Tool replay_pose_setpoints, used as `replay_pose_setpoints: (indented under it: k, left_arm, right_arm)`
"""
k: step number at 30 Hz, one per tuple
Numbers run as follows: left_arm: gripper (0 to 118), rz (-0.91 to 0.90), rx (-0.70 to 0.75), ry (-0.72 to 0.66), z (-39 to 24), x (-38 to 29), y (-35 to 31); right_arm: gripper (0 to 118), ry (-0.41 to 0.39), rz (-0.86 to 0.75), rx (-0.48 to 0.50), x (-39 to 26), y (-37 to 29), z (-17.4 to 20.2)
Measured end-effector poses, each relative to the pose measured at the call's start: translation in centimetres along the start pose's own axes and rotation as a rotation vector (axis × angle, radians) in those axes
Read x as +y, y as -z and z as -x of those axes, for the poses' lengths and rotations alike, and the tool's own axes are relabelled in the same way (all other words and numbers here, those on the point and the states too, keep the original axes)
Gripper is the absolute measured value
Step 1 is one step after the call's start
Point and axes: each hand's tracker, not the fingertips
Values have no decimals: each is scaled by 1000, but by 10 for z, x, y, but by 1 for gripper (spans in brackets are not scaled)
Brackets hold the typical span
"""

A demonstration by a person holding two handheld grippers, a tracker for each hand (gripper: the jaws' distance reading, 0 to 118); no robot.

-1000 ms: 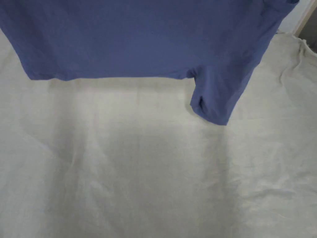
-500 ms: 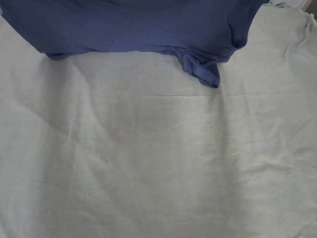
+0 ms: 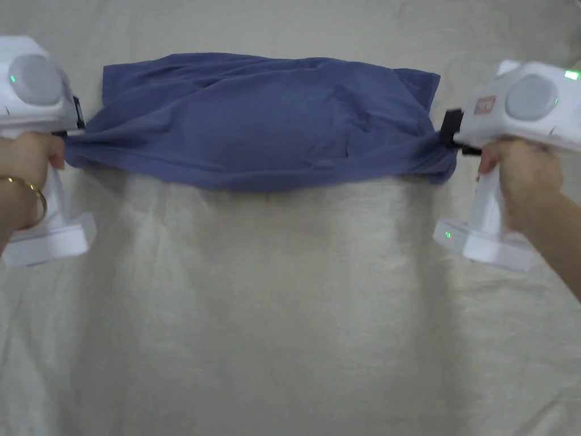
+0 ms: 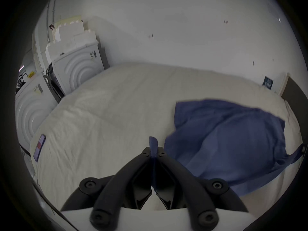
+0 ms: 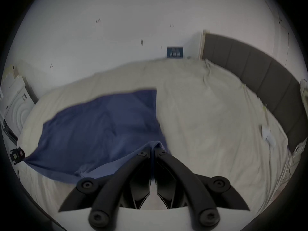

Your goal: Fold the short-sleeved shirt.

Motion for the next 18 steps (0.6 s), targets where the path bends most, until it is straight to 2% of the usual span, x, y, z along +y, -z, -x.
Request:
replay_pose_setpoints:
  k: [4, 8, 9, 11, 13, 18]
  left_arm:
    - [0, 48, -25, -12, 12, -36, -1]
    - [0, 56, -72, -38, 28, -62, -18]
    - [0, 64, -94, -80, 33, -69, -26]
    - [0, 75, -139, -165, 46, -81, -39]
    - [0, 57, -142, -163, 57, -96, -56]
    - [0, 18, -153, -161, 83, -124, -92]
  right_arm:
    - [2, 3, 57, -10, -57, 2, -10]
    - [2, 16, 80, 46, -100, -16, -23]
    - [2, 10, 82, 61, -110, -22, -26]
    - [2, -51, 88, 77, -127, -35, -31]
    - [2, -68, 72, 82, -141, -52, -37]
    - [2, 22, 19, 131, -169, -97, -64]
